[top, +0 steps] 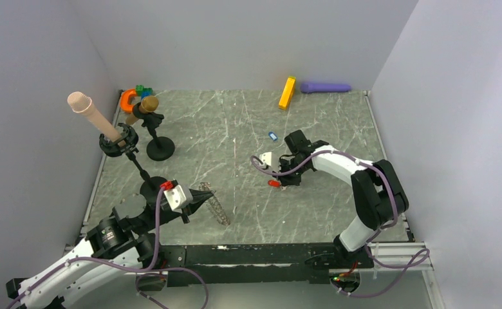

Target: Put the keys on the keyring

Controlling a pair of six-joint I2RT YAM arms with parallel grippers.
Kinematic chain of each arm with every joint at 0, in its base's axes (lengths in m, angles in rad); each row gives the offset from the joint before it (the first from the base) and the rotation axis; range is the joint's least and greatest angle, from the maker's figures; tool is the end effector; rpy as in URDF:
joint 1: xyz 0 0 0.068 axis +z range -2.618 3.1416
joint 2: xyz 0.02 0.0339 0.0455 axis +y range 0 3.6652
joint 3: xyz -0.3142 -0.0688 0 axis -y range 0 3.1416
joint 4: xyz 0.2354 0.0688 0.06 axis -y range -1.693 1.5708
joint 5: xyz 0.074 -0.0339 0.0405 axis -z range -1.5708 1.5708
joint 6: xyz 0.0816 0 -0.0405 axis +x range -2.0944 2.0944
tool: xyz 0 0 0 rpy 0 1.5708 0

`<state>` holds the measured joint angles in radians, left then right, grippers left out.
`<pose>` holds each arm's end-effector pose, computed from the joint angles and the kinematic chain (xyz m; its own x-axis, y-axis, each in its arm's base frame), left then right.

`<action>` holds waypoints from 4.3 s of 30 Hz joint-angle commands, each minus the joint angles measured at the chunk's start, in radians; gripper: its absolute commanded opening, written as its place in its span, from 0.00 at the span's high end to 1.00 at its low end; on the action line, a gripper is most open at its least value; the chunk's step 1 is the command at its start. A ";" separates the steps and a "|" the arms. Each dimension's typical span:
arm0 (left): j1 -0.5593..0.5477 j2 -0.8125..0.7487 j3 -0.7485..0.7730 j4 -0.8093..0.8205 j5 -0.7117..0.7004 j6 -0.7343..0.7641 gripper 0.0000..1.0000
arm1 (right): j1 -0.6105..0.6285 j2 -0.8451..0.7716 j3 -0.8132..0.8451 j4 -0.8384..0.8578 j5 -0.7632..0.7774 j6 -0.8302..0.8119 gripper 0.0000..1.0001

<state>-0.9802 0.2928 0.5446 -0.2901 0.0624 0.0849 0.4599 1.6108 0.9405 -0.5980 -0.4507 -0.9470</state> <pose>0.0445 -0.0755 0.3150 0.0520 0.0744 -0.9959 0.8624 0.4995 0.0824 0.2515 0.1642 0.1875 -0.0810 -0.8554 -0.5115 -0.9956 0.0936 0.0011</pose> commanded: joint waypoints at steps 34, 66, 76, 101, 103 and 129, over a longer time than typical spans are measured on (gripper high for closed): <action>0.003 -0.021 0.014 0.065 -0.002 -0.014 1.00 | 0.143 0.290 0.331 -0.364 0.320 0.055 1.00; 0.003 -0.028 0.012 0.061 -0.003 -0.025 1.00 | 0.140 0.247 0.313 -0.331 0.246 0.085 0.76; 0.003 -0.025 0.019 0.059 0.001 -0.025 1.00 | 0.088 0.199 0.316 -0.332 0.204 0.087 0.68; 0.003 -0.025 0.021 0.066 0.001 -0.024 1.00 | -0.141 -0.081 -0.088 0.077 -0.272 -0.214 0.59; 0.003 -0.027 0.023 0.062 -0.001 -0.022 1.00 | -0.141 -0.067 -0.094 0.100 -0.275 -0.215 0.59; 0.003 -0.029 0.014 0.064 -0.006 -0.027 1.00 | -0.134 0.026 -0.092 0.116 -0.270 -0.216 0.67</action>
<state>-0.9802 0.2657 0.5442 -0.2970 0.0620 0.0811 0.3222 1.6329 0.8490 -0.4976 -0.6815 -1.1458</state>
